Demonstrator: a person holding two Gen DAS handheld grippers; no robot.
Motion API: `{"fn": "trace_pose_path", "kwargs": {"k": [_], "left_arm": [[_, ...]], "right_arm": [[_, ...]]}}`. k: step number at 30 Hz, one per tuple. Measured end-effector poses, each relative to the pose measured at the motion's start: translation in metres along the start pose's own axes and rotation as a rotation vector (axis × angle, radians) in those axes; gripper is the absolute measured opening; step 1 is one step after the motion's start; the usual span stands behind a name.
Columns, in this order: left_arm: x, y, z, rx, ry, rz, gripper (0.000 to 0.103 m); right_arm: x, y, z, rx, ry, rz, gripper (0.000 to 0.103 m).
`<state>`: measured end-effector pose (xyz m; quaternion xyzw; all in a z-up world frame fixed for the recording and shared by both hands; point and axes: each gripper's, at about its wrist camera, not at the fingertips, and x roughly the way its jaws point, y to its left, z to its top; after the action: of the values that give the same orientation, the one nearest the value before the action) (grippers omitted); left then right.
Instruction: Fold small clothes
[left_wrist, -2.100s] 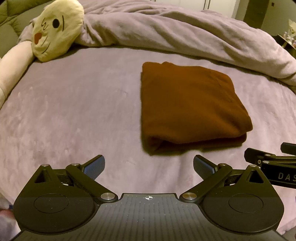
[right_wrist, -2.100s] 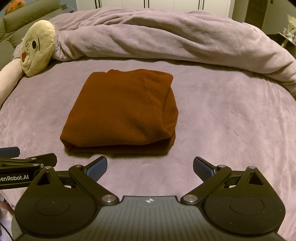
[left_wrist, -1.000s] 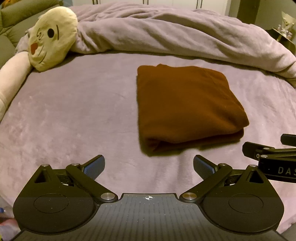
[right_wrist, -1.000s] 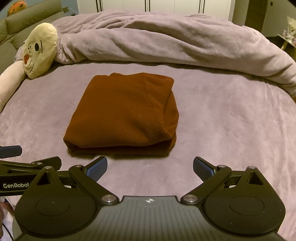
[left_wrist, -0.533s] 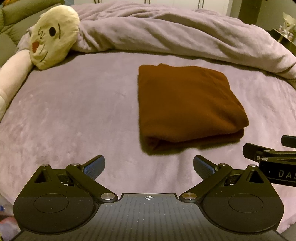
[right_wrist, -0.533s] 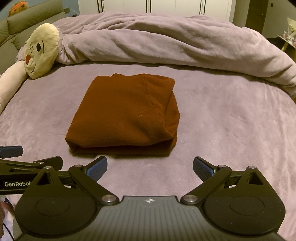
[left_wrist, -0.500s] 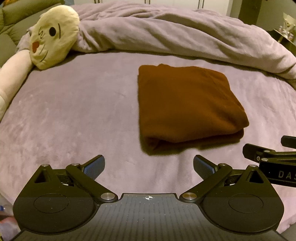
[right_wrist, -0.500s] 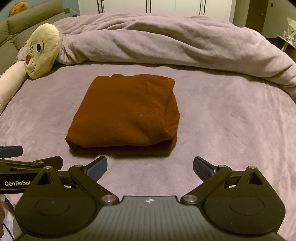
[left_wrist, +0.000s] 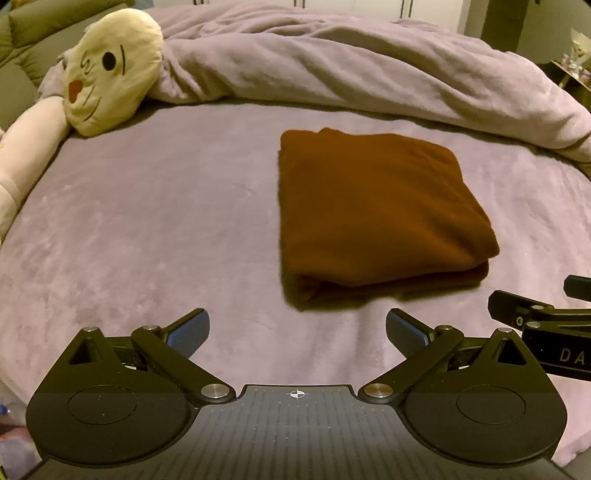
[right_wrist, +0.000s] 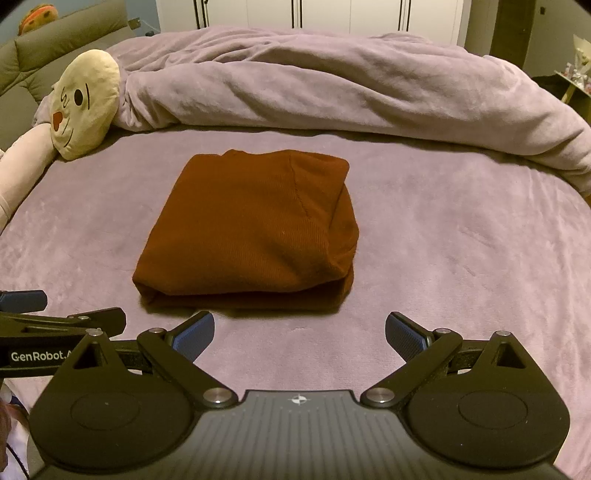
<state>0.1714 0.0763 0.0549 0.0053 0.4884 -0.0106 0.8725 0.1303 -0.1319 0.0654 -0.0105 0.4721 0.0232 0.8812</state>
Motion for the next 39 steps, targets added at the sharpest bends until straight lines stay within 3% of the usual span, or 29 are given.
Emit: {"fn": "trace_pose_path", "kwargs": {"k": [27, 39], "left_arm": [[0.0008, -0.0057, 0.0011, 0.001, 0.013, -0.03, 0.103], [0.0014, -0.0081, -0.0017, 0.03, 0.004, 0.012, 0.103]], "right_arm": [[-0.0014, -0.0032, -0.0001, 0.004, -0.005, -0.001, 0.099], [-0.0034, -0.0036, -0.0009, 0.009, -0.009, -0.009, 0.099]]}}
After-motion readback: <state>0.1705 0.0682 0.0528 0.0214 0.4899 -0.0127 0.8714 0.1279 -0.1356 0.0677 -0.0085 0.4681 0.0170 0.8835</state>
